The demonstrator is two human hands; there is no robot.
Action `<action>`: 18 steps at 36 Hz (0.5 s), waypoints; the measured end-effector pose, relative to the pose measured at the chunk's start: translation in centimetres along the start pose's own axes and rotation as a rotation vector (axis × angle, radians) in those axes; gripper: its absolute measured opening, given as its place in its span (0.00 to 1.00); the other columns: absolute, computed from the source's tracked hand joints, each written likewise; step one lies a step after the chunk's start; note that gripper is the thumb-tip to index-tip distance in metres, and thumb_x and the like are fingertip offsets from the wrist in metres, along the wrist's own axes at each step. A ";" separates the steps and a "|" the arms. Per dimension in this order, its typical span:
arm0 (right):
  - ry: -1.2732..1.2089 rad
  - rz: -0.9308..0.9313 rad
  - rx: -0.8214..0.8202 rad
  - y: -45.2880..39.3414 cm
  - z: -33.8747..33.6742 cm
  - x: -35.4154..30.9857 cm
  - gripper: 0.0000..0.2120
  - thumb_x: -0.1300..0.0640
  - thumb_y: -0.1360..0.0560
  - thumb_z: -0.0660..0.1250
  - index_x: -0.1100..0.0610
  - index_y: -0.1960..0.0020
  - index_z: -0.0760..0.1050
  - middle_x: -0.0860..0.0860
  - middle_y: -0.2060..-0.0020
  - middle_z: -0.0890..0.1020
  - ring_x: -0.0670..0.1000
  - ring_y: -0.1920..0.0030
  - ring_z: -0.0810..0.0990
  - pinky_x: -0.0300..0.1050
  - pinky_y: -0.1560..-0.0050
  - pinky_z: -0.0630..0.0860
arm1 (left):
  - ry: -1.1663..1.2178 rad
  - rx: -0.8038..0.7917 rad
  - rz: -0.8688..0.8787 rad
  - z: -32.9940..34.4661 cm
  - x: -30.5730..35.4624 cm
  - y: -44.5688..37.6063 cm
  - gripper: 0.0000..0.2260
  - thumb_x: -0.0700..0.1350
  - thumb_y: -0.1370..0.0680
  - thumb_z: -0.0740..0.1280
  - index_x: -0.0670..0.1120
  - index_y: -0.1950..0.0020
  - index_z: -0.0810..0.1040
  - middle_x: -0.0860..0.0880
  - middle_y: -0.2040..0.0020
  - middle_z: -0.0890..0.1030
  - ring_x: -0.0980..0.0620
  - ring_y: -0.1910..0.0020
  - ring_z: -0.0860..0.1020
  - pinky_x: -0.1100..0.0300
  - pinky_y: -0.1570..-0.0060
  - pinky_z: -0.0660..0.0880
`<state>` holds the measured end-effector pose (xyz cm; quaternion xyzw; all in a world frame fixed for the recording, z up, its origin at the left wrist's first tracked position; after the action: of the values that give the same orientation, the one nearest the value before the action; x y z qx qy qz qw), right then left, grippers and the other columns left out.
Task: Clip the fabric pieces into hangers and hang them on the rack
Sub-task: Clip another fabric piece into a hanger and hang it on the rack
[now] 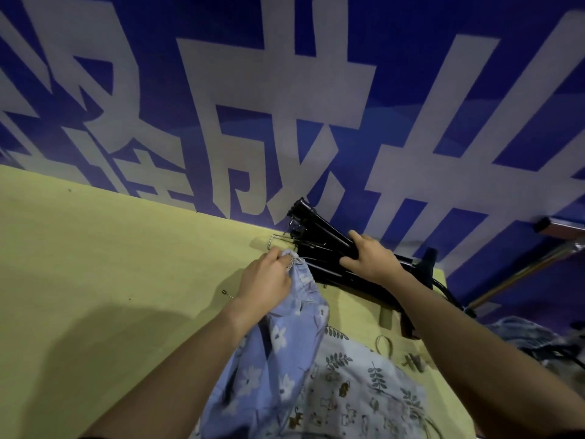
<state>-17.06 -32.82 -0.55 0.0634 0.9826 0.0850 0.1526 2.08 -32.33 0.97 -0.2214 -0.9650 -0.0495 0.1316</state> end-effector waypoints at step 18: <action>-0.076 -0.106 0.201 3.3 -6.8 -2.6 0.22 0.50 0.28 0.67 0.54 0.38 0.63 0.55 0.51 0.81 0.59 0.55 0.79 0.53 0.54 0.77 | 0.251 0.021 -0.103 -0.9 0.2 0.6 0.21 0.37 0.24 0.60 0.43 0.30 0.69 0.46 0.41 0.70 0.44 0.48 0.75 0.53 0.56 0.74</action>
<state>-16.37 -31.02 7.22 0.0296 0.9816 -0.0245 0.1868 2.37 -31.86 1.96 -0.1620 -0.9515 -0.0736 0.2511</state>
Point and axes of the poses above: each hand's wrist, its own y-axis away from the middle knuckle, its own z-axis out of the palm, x = y × z, the point moved 10 cm from there along -y, towards the middle knuckle
